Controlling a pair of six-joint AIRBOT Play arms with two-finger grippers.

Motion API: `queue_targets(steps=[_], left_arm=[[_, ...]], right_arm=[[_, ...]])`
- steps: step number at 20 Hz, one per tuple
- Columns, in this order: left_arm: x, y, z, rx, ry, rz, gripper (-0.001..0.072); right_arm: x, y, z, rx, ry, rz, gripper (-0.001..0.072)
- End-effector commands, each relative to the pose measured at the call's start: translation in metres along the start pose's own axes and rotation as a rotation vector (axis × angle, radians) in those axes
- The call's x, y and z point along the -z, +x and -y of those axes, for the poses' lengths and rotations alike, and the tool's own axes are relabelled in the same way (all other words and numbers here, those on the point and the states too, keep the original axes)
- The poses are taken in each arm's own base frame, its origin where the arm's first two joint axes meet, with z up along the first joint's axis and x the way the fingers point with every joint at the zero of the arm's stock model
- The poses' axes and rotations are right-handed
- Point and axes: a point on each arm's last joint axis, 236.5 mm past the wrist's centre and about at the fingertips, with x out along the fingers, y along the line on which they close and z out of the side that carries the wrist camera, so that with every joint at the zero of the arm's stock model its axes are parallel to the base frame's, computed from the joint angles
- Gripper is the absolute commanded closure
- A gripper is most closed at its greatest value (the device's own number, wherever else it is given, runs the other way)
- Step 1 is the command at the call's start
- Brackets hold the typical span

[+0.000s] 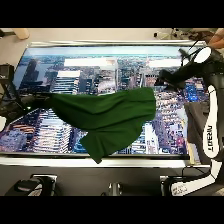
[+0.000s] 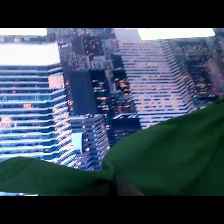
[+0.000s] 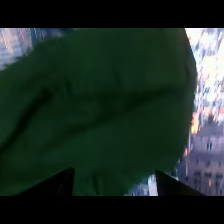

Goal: Fold the shirts.

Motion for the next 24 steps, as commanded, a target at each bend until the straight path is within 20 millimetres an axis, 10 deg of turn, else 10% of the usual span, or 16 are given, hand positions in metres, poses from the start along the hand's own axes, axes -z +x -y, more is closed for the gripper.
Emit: queue_targets(steps=[1, 7, 11, 16, 20, 24], left_arm=[[0.004, 0.003, -0.012, -0.030, -0.008, 0.000, 0.0685], [0.014, 0.003, -0.010, -0.024, -0.008, -0.045, 0.0685], [0.028, 0.001, -0.008, -0.016, -0.008, -0.102, 0.0685], [0.032, 0.000, -0.006, -0.011, -0.012, -0.120, 0.0685], [0.030, 0.000, -0.006, -0.008, -0.016, -0.115, 0.0685], [-0.041, -0.030, 0.002, -0.015, 0.035, 0.040, 0.0685]], right_arm=[[0.076, 0.010, 0.009, 0.086, -0.038, -0.257, 0.0192], [0.242, 0.113, -0.025, -0.118, 0.065, -0.364, 0.0184], [0.276, 0.144, -0.022, -0.169, 0.160, -0.388, 0.0184], [0.249, 0.161, -0.030, -0.220, 0.245, -0.282, 0.0227], [0.206, 0.160, -0.050, -0.319, 0.314, -0.130, 0.0693], [0.154, 0.079, -0.098, -0.322, -0.157, -0.006, 0.0696]])
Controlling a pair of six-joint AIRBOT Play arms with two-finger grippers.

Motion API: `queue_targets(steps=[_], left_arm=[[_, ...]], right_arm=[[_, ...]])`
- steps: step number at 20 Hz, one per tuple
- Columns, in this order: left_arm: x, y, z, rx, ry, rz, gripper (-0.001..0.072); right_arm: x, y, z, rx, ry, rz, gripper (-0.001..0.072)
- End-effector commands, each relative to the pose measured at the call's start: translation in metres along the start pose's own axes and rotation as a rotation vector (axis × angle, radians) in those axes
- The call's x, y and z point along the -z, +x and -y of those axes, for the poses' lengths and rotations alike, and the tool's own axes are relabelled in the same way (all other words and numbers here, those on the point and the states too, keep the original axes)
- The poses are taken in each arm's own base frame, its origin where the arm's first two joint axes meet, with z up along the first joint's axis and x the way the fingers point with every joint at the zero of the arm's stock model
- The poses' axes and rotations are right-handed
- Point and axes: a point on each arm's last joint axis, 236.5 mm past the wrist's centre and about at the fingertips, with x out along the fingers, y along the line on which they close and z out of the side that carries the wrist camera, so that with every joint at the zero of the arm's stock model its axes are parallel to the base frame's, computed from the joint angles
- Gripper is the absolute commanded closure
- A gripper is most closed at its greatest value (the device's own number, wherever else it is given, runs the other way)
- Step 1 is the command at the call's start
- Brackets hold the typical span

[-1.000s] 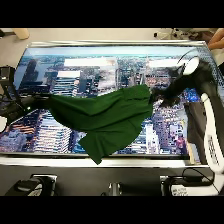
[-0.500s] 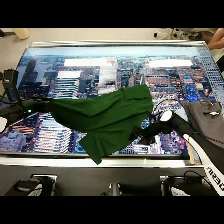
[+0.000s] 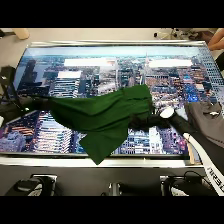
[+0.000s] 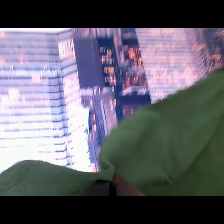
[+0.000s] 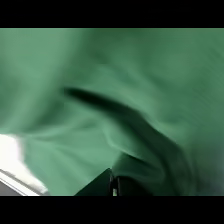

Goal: Fold the shirts.

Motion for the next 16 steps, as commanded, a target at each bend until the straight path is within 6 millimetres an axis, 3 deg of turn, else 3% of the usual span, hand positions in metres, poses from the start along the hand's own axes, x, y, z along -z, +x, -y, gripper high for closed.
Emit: queue_targets(steps=[1, 2, 3, 4, 5, 6, 7, 8, 9, 11, 13, 16], left_arm=[[-0.078, -0.047, 0.010, -0.008, 0.064, 0.183, 0.0685], [-0.117, -0.078, 0.016, -0.016, 0.092, 0.285, 0.0685], [-0.160, -0.121, 0.023, -0.026, 0.119, 0.408, 0.0685], [-0.197, -0.171, 0.032, -0.036, 0.148, 0.533, 0.0685], [-0.223, -0.219, 0.040, -0.045, 0.169, 0.638, 0.0685], [-0.243, -0.267, 0.046, -0.057, 0.170, 0.736, 0.0685], [-0.252, -0.304, 0.048, -0.068, 0.158, 0.802, 0.0685], [-0.255, -0.334, 0.050, -0.072, 0.137, 0.847, 0.0685], [-0.255, -0.350, 0.052, -0.064, 0.122, 0.873, 0.0685], [-0.249, -0.363, 0.054, -0.061, 0.123, 0.886, 0.0685], [-0.246, -0.359, 0.053, -0.068, 0.123, 0.862, 0.0685], [-0.247, -0.321, 0.045, -0.080, 0.116, 0.769, 0.0685]], right_arm=[[-0.041, -0.083, -0.071, 0.074, -0.420, 0.134, 0.0695], [-0.063, -0.139, -0.105, 0.144, -0.558, 0.281, 0.0695], [-0.083, -0.218, -0.144, 0.229, -0.679, 0.502, 0.0695], [-0.089, -0.304, -0.180, 0.306, -0.761, 0.745, 0.0694], [-0.076, -0.400, -0.215, 0.361, -0.811, 1.021, 0.0694], [-0.045, -0.482, -0.242, 0.363, -0.823, 1.260, 0.0694], [-0.008, -0.538, -0.258, 0.332, -0.827, 1.424, 0.0695], [0.029, -0.574, -0.268, 0.281, -0.841, 1.532, 0.0695], [0.053, -0.592, -0.271, 0.247, -0.847, 1.585, 0.0694], [0.072, -0.596, -0.262, 0.222, -0.809, 1.579, 0.0694], [0.064, -0.582, -0.247, 0.275, -0.778, 1.504, 0.0693], [0.025, -0.543, -0.224, 0.387, -0.724, 1.342, 0.0693]])
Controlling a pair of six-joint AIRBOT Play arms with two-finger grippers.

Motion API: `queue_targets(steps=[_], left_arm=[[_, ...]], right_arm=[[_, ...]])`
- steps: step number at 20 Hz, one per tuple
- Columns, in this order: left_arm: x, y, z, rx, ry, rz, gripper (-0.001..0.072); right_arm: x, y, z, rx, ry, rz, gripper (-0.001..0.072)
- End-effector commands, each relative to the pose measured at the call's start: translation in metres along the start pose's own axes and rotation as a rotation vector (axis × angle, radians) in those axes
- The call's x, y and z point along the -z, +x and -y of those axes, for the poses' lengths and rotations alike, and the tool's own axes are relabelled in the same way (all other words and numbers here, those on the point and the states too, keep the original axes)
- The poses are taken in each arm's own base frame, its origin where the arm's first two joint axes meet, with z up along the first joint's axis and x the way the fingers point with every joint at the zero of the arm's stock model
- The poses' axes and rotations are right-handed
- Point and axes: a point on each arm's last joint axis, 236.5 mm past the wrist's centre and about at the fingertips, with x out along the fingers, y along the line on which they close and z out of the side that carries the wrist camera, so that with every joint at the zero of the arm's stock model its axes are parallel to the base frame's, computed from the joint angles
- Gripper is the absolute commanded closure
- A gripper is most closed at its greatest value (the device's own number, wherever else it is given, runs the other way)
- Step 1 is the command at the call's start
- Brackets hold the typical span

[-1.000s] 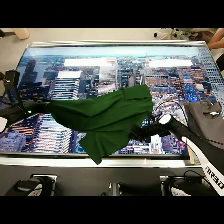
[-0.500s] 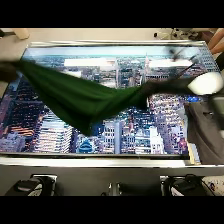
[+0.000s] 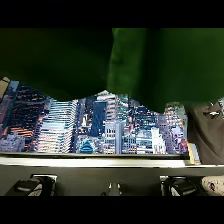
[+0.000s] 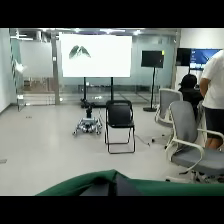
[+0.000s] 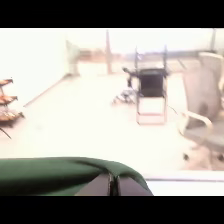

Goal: Fold the shirts.

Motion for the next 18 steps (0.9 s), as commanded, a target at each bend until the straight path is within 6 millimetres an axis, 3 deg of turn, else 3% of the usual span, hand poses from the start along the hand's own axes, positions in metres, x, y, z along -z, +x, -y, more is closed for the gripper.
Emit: queue_targets(steps=[1, 3, 5, 7, 10, 13, 15, 16, 17, 18], left_arm=[[0.028, 0.024, -0.009, -0.032, 0.007, -0.107, 0.0685], [0.083, 0.063, -0.025, -0.079, 0.031, -0.280, 0.0686], [0.161, 0.109, -0.037, -0.106, 0.041, -0.499, 0.0685], [0.255, 0.152, -0.044, -0.109, 0.034, -0.717, 0.0685], [0.393, 0.187, -0.046, -0.101, -0.008, -0.996, 0.0685], [0.500, 0.190, -0.032, -0.088, -0.143, -1.223, 0.0684], [0.545, 0.186, -0.008, -0.045, -0.266, -1.323, 0.0683], [0.558, 0.185, 0.004, -0.014, -0.324, -1.351, 0.0653], [0.561, 0.185, 0.011, 0.004, -0.359, -1.360, 0.0522], [0.559, 0.185, 0.009, 0.002, -0.366, -1.361, 0.0240]], right_arm=[[0.053, 0.027, 0.019, 0.091, -0.037, -0.222, 0.0693], [0.122, 0.067, 0.029, 0.149, -0.066, -0.475, 0.0692], [0.212, 0.117, 0.033, 0.187, -0.095, -0.749, 0.0691], [0.292, 0.170, 0.026, 0.190, -0.079, -0.900, 0.0691], [0.395, 0.245, 0.015, 0.201, 0.007, -0.970, 0.0691], [0.472, 0.261, -0.002, 0.194, 0.112, -1.089, 0.0691], [0.506, 0.260, -0.023, 0.170, 0.238, -1.164, 0.0691], [0.516, 0.262, -0.035, 0.144, 0.287, -1.179, 0.0691], [0.521, 0.262, -0.045, 0.119, 0.332, -1.193, 0.0690], [0.520, 0.262, -0.049, 0.110, 0.346, -1.194, 0.0673]])
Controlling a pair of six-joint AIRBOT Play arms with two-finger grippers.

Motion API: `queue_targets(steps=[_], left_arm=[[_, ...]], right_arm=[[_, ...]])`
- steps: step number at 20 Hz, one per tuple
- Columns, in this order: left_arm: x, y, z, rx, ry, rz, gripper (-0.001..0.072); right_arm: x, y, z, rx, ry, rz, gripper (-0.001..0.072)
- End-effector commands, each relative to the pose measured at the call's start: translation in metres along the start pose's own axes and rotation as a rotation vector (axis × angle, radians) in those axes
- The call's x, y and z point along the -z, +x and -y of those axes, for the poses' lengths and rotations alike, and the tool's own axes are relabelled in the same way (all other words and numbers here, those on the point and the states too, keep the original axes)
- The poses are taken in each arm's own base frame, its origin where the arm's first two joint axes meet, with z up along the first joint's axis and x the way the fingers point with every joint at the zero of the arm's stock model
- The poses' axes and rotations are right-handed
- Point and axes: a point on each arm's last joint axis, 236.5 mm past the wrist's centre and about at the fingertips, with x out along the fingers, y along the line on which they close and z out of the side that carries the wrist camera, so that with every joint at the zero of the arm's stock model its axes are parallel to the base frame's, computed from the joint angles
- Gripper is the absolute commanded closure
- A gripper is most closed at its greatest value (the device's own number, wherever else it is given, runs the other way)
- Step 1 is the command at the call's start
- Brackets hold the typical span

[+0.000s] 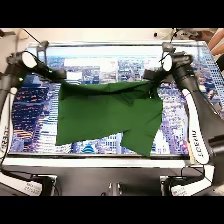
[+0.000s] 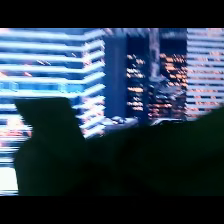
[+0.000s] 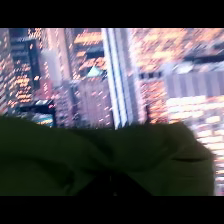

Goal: Fold the shirts.

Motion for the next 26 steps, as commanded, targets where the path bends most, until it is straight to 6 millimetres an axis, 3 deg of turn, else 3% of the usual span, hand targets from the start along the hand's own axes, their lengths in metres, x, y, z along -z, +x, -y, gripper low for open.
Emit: queue_targets(steps=[1, 2, 3, 4, 5, 6, 7, 11, 13, 15, 20, 23, 24, 25, 26], left_arm=[[0.022, 0.025, 0.006, 0.080, -0.067, -0.124, 0.0060], [0.029, 0.013, -0.006, 0.074, -0.042, -0.161, 0.0063], [0.041, -0.002, -0.022, 0.064, -0.036, -0.214, 0.0063], [0.055, -0.017, -0.039, 0.056, -0.052, -0.272, 0.0063], [0.073, -0.033, -0.055, 0.048, -0.081, -0.327, 0.0063], [0.092, -0.042, -0.067, 0.044, -0.109, -0.366, 0.0069], [0.118, -0.048, -0.077, 0.041, -0.139, -0.404, 0.0100], [0.255, -0.035, -0.091, 0.045, -0.209, -0.529, 0.0099], [0.298, -0.027, -0.099, 0.034, -0.263, -0.535, 0.0099], [0.314, -0.016, -0.100, 0.048, -0.319, -0.523, 0.0099], [0.321, 0.012, -0.078, 0.115, -0.350, -0.540, 0.0099], [0.316, 0.027, -0.073, 0.098, -0.365, -0.520, 0.0103], [0.313, 0.030, -0.073, 0.088, -0.382, -0.504, 0.0177], [0.311, 0.031, -0.073, 0.087, -0.383, -0.495, 0.0353], [0.310, 0.032, -0.073, 0.087, -0.381, -0.491, 0.0479]], right_arm=[[0.010, 0.019, -0.019, -0.074, 0.041, -0.055, 0.0543], [0.002, 0.005, -0.003, -0.020, -0.039, -0.041, 0.0304], [-0.001, -0.012, 0.012, 0.005, -0.099, -0.051, 0.0176], [0.004, -0.025, 0.032, 0.020, -0.136, -0.096, 0.0095], [0.022, -0.036, 0.062, 0.038, -0.132, -0.200, 0.0091], [0.050, -0.045, 0.091, 0.041, -0.072, -0.343, 0.0143], [0.075, -0.049, 0.110, 0.015, -0.007, -0.457, 0.0248], [0.153, -0.037, 0.130, -0.122, 0.127, -0.648, 0.0266], [0.177, -0.026, 0.128, -0.135, 0.137, -0.665, 0.0266], [0.187, -0.022, 0.119, -0.182, 0.143, -0.683, 0.0266], [0.184, -0.017, 0.119, -0.184, 0.139, -0.659, 0.0263], [0.185, -0.013, 0.132, -0.132, 0.122, -0.652, 0.0203], [0.188, -0.010, 0.140, -0.101, 0.116, -0.650, 0.0203], [0.191, -0.005, 0.144, -0.084, 0.119, -0.646, 0.0199], [0.194, 0.002, 0.144, -0.083, 0.128, -0.637, 0.0151]])
